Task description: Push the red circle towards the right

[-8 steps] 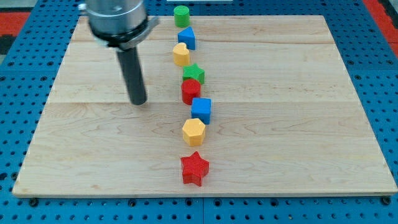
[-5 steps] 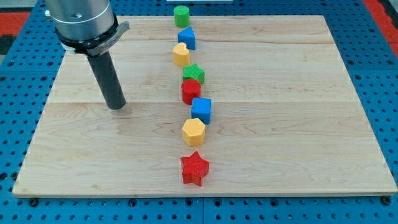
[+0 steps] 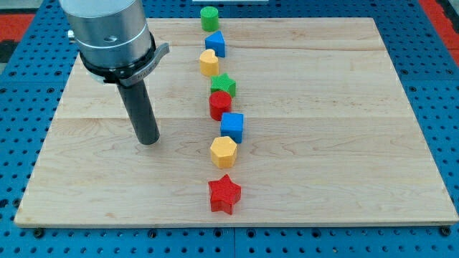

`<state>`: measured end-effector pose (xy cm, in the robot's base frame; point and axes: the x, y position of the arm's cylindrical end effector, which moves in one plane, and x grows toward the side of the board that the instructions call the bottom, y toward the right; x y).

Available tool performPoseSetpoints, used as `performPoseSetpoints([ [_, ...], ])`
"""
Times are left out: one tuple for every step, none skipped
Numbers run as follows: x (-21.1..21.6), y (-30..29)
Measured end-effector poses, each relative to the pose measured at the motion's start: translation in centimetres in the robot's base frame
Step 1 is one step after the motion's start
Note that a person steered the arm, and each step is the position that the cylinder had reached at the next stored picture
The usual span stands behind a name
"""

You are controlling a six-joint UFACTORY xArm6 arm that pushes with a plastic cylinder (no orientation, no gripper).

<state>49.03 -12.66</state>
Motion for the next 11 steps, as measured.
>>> performPoseSetpoints([
  [0.7, 0.0],
  [-0.4, -0.1],
  [-2.9, -1.2],
  [-2.9, -1.2],
  [-2.9, -1.2],
  [-3.8, -1.2],
  [-6.1, -0.6],
  [-6.4, -0.5],
  [-6.4, -0.5],
  [-6.5, -0.5],
  [-6.6, -0.6],
])
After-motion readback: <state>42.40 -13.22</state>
